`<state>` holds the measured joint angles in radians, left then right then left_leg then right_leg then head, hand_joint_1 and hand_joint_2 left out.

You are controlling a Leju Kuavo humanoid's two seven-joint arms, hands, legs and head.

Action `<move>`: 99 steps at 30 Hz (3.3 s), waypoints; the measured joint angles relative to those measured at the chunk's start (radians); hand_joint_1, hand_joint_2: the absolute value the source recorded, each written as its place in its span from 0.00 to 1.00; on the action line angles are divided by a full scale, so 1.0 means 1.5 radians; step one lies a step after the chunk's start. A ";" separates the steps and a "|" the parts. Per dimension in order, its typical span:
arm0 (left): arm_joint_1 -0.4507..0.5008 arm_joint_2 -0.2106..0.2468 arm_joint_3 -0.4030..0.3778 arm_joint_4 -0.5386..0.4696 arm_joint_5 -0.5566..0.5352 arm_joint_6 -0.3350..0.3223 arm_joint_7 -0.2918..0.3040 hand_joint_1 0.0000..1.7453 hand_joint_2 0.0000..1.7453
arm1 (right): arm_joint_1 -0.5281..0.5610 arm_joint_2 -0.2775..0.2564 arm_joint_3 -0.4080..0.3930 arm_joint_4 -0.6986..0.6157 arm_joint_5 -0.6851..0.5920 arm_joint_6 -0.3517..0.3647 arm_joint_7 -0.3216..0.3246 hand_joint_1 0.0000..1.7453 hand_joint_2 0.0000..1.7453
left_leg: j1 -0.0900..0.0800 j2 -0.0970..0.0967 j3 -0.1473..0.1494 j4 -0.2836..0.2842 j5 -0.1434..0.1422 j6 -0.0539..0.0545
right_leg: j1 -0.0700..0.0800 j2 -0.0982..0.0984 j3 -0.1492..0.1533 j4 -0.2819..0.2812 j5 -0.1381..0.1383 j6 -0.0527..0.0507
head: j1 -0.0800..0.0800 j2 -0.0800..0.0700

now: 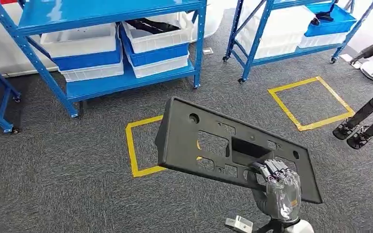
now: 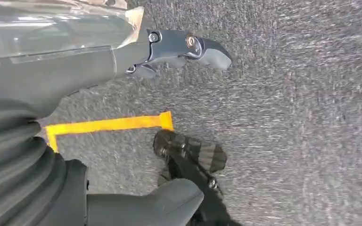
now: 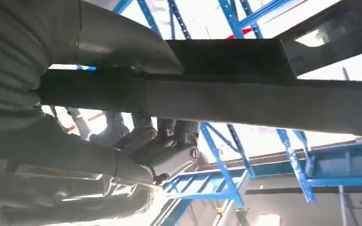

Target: Take the parts from the cabinet and place them on the table.

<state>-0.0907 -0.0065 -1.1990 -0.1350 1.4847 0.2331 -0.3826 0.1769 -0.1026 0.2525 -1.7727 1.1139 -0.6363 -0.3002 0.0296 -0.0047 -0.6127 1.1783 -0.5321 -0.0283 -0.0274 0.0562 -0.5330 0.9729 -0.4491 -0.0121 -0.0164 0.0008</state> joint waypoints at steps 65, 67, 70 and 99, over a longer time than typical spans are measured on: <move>-0.004 -0.008 -0.042 0.002 0.001 0.067 0.033 0.00 1.00 | -0.023 0.024 0.003 -0.001 -0.010 0.006 0.009 1.00 1.00 | -0.008 -0.045 0.038 -0.108 0.033 0.038 | 0.013 0.041 -0.026 0.021 -0.003 0.014 | 0.004 0.000; -0.005 -0.008 -0.042 0.002 0.002 0.067 0.032 0.00 1.00 | -0.022 0.024 0.003 -0.001 -0.010 0.006 0.009 1.00 1.00 | -0.013 -0.032 0.038 -0.109 0.034 0.039 | 0.010 0.054 -0.031 0.017 0.002 0.021 | 0.003 0.000; -0.006 -0.011 -0.041 0.003 0.001 0.067 0.032 0.00 1.00 | -0.025 0.022 0.004 0.000 -0.010 0.006 0.009 1.00 1.00 | -0.006 -0.005 0.051 -0.134 0.046 0.047 | 0.018 0.001 -0.058 0.063 -0.022 0.022 | 0.007 0.000; 0.008 -0.022 0.054 0.005 0.009 0.027 0.074 0.00 1.00 | -0.090 -0.023 0.055 0.091 -0.130 0.001 -0.061 1.00 1.00 | -0.008 -0.018 0.046 -0.124 0.040 0.050 | 0.016 0.041 -0.054 0.028 0.013 0.026 | 0.009 0.000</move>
<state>-0.0793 -0.0401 -1.1177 -0.1282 1.4977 0.2739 -0.2720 0.0413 -0.1374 0.3346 -1.6369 0.9182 -0.6344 -0.3918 0.0180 -0.0315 -0.5433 0.9918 -0.4721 0.0462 -0.0027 0.1180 -0.6145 1.0150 -0.4291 0.0269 -0.0030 0.0008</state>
